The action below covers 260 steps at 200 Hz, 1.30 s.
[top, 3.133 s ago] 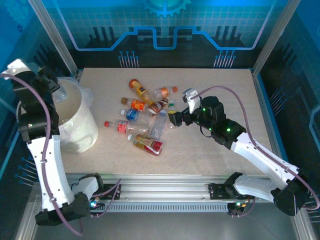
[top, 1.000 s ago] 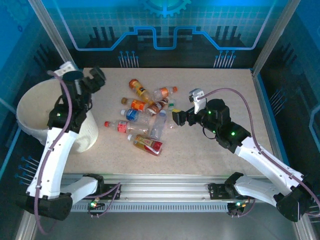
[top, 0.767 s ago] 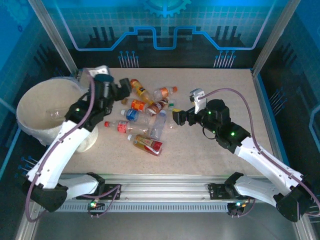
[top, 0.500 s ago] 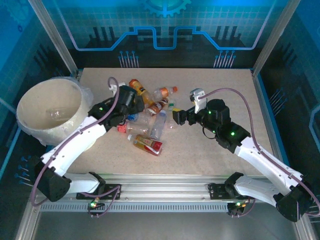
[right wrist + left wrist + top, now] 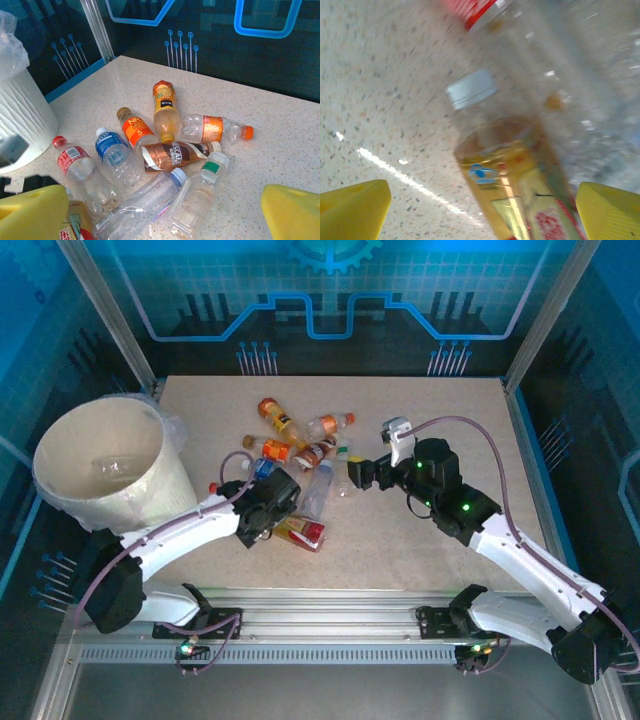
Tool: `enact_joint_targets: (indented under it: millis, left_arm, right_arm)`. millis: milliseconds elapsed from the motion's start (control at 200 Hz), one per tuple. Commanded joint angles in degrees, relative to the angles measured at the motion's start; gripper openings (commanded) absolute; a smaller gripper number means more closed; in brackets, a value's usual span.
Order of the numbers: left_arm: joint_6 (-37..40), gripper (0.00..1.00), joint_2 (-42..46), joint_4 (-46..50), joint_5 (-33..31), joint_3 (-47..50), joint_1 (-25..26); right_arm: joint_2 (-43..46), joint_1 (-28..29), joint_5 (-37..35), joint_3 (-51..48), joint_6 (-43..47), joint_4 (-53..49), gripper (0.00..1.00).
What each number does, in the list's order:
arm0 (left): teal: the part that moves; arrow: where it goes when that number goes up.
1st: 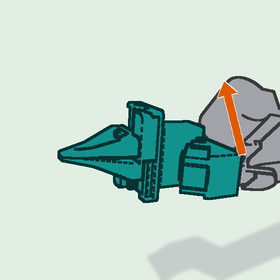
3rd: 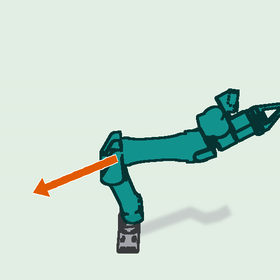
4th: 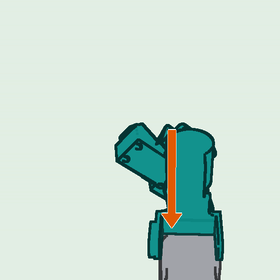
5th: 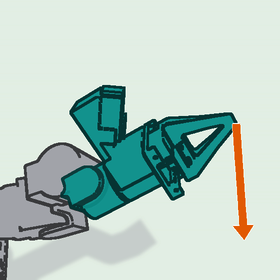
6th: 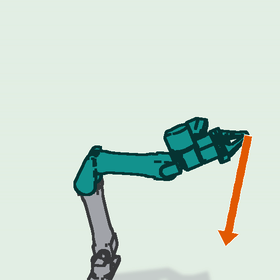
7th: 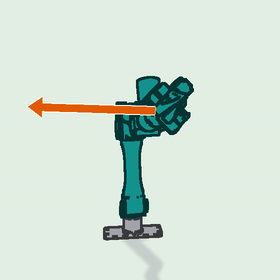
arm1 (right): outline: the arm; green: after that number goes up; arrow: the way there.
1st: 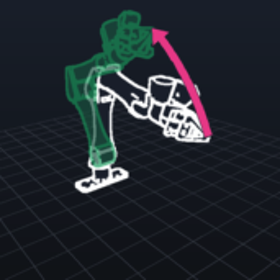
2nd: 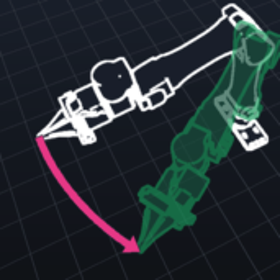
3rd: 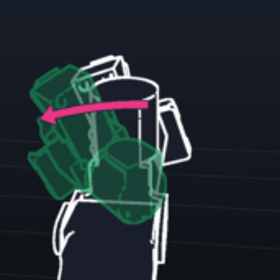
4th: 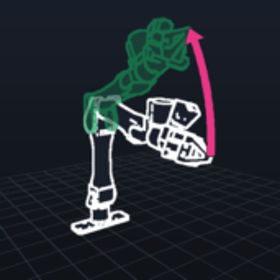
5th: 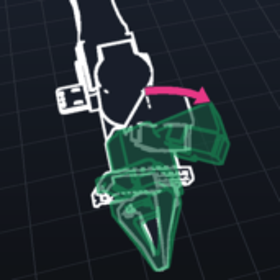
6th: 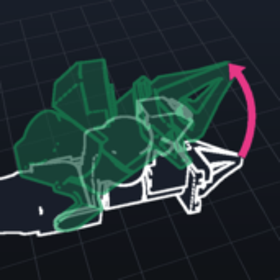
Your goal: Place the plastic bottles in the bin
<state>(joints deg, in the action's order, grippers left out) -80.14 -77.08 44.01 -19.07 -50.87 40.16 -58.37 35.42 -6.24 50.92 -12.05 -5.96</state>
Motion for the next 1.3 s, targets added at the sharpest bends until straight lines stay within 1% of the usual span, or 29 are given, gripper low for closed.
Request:
enact_joint_targets:
  millis: [0, 135, 240, 395, 525, 625, 750, 810, 880, 1005, 1101, 1181, 1296]
  left_arm:
    - [-6.5, 0.96, 1.0, -7.1, 5.0, 1.7, 0.3]
    - [-4.5, 0.96, -2.3, -9.0, 5.5, 0.2, 0.5]
    - [-5.4, 0.96, -4.7, -9.3, 6.2, 0.2, 0.9]
    - [-7.7, 0.86, -6.7, -10.0, 7.3, 1.8, 2.6]
    - [-8.0, 0.8, -7.1, -8.1, 6.8, 1.7, 4.1]
    - [-8.3, 0.79, -7.1, -8.0, 6.6, 3.4, 4.3]
    - [-8.5, 0.84, -7.9, -7.8, 6.1, 5.2, 4.3]
    - [-7.6, 0.84, -8.7, -8.6, 6.5, 5.7, 4.3]
    - [-6.3, 0.81, -9.5, -9.3, 6.8, 5.9, 4.2]
    - [-4.4, 0.74, -9.1, -9.2, 5.9, 6.0, 4.3]
    - [-3.2, 0.65, -7.4, -9.8, 4.4, 7.1, 4.3]
    - [-0.1, 0.61, -5.2, -11.5, 4.2, 8.1, 4.2]
    - [6.8, 0.58, -1.6, -12.6, 3.3, 8.3, 4.3]
  right_arm:
    - [0.7, -0.9, -0.6, -1.4, -0.5, -0.4, 1.0]
    - [0.5, -0.9, 0.6, -0.8, -0.6, -1.2, 1.0]
    - [0.8, -0.9, 0.8, -0.8, -0.6, -1.8, 1.0]
    - [2.1, -0.8, 0.1, -1.3, -0.6, -3.2, 1.0]
    - [2.9, -0.9, -0.5, -1.9, -0.8, -3.7, 1.0]
    - [3.0, -0.9, -0.8, -2.2, -0.9, -3.7, 1.0]
    - [2.9, -0.9, -0.9, -2.3, -1.0, -3.8, 1.0]
    - [2.9, -0.9, -0.9, -2.3, -1.0, -3.7, 1.0]
    - [2.8, -0.9, -1.0, -2.2, -0.9, -3.6, 1.0]
    - [2.9, -0.9, -0.9, -1.9, -1.0, -4.1, 1.0]
    - [3.3, -0.9, -1.6, -2.2, -1.1, -4.4, 1.0]
    - [3.9, -0.9, -1.7, -2.5, -1.0, -4.4, 1.0]
    - [4.6, -0.9, -1.2, -3.0, -0.5, -3.6, 1.0]
